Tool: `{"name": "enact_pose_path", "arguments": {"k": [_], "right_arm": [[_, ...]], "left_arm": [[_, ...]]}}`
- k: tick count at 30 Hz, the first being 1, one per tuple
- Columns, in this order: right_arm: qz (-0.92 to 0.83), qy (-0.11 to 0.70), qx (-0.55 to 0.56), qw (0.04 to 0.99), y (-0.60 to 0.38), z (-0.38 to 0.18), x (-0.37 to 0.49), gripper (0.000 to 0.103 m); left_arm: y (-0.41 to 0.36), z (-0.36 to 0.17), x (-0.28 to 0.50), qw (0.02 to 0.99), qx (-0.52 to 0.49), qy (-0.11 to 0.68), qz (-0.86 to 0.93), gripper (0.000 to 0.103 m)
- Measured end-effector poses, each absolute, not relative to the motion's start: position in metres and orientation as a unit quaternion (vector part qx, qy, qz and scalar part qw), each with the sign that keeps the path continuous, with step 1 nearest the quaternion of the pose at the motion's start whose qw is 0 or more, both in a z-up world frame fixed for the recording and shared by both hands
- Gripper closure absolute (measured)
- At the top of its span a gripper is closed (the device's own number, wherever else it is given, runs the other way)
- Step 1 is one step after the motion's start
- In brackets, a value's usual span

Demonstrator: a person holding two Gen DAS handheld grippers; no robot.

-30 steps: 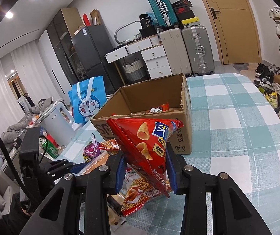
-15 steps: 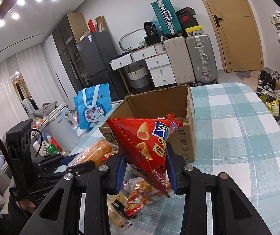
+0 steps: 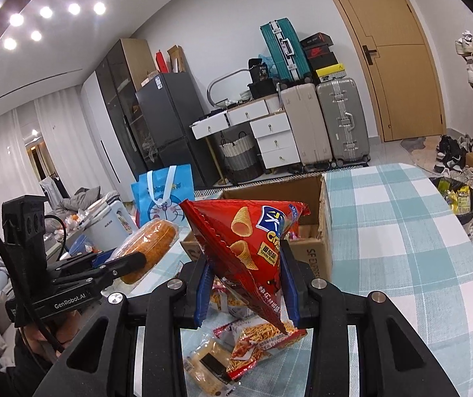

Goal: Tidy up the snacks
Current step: 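Lift and carry the bread pack and chip bag over the cardboard box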

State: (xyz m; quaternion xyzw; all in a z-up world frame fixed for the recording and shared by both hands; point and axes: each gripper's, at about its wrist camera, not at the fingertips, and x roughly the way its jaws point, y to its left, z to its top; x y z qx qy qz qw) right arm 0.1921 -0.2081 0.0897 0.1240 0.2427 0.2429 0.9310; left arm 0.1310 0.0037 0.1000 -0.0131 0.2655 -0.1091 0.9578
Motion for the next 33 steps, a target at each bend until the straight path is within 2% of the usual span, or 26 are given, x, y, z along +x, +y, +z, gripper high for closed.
{"name": "enact_pose_path", "arguments": {"k": [17,33], "right_arm": [[0.242,0.249,0.117,0.93,-0.185,0.109,0.228,0.067],[0.219,0.295,0.134,0.92,-0.175,0.083,0.283,0.067]], "left_arm": [[-0.017,0.134,0.19,0.962,-0.015,0.258,-0.085,0.074],[-0.035,0.102,0.271,0.953,-0.015,0.295,-0.059,0.073]]}}
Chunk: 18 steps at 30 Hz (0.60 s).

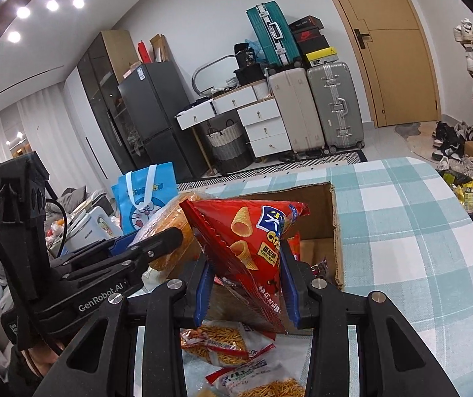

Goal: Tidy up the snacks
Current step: 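Lift and carry the bread pack and chip bag over the cardboard box, then open the left tool over the box while the right releases the chip bag inside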

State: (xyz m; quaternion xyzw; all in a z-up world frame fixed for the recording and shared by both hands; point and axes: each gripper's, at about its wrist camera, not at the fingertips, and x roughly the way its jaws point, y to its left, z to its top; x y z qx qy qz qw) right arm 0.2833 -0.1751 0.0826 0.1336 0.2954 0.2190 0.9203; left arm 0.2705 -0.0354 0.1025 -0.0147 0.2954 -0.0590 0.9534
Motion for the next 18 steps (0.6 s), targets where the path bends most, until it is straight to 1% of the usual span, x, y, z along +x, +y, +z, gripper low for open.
{"name": "enact_pose_path", "arguments": {"k": [8,18], "right_arm": [[0.208,0.314,0.143,0.915,-0.177,0.073,0.303,0.067],[0.194,0.34,0.133,0.911,-0.166,0.062,0.319,0.066]], "left_arm": [[-0.036,0.069,0.298,0.947,-0.014,0.317,-0.05,0.073],[-0.028,0.052,0.327,0.942,-0.02,0.333,-0.038,0.073]]}}
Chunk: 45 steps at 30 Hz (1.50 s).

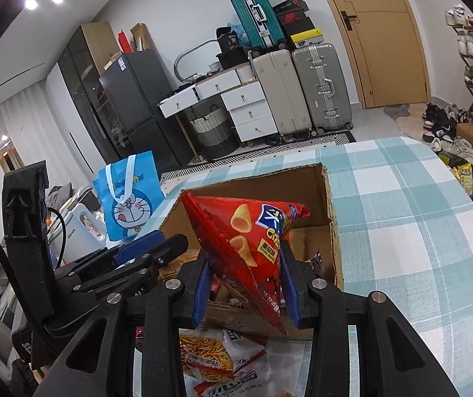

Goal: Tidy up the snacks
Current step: 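Open the left tool over the box while the right releases the chip bag inside, then move both open tools back toward the remaining snack packets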

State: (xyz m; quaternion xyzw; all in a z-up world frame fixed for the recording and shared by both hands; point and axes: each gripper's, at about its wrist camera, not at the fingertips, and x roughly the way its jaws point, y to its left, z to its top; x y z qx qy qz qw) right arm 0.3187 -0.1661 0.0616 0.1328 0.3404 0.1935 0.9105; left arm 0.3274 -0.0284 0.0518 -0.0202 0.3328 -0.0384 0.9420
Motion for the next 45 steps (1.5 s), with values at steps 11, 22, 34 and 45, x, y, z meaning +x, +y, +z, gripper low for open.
{"name": "enact_pose_path", "arguments": {"k": [11,22,34,45], "right_arm": [[0.217,0.309,0.11,0.92,-0.176,0.077,0.297,0.023],[0.224,0.308,0.117,0.917,-0.198,0.083,0.262,0.001],[0.218,0.327,0.083,0.916,-0.19,0.074,0.232,0.001],[0.204,0.345,0.078,0.913,-0.191,0.071,0.22,0.001]], "left_arm": [[-0.015,0.057,0.315,0.937,-0.041,0.34,-0.069,0.026],[-0.005,0.082,0.263,0.946,-0.044,0.307,-0.092,0.001],[0.004,0.088,0.208,0.95,-0.021,0.299,-0.084,0.001],[0.021,0.07,0.183,0.946,-0.028,0.316,-0.061,0.001]]}}
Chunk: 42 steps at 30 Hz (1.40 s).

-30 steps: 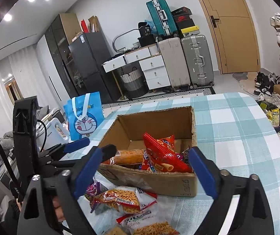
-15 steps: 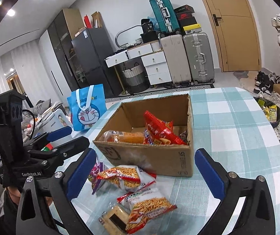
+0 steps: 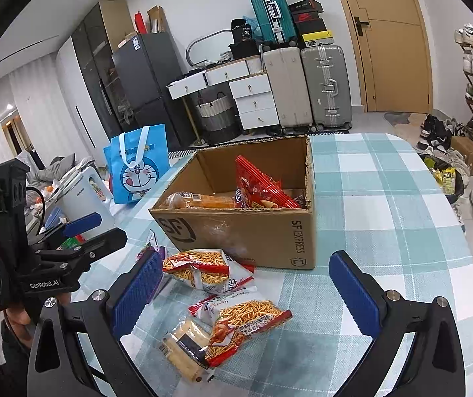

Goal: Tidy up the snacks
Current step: 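Move both open tools back toward the remaining snack packets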

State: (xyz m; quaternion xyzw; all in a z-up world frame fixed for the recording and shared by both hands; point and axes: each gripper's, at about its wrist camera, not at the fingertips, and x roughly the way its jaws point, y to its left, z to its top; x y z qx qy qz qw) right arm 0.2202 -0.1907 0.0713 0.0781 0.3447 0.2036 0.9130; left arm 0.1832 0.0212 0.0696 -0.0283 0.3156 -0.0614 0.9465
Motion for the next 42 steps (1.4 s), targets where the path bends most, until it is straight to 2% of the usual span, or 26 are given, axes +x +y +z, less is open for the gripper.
{"name": "enact_pose_path", "arguments": {"k": [23,42], "right_arm": [[0.182,0.392,0.042,0.901,-0.187,0.047,0.215,0.001],[0.198,0.46,-0.018,0.865,-0.149,-0.004,0.225,0.001]], "left_arm": [[0.023,0.037,0.168,0.938,0.013,0.344,-0.031,0.001],[0.037,-0.004,0.194,0.921,0.006,0.388,-0.015,0.001]]}}
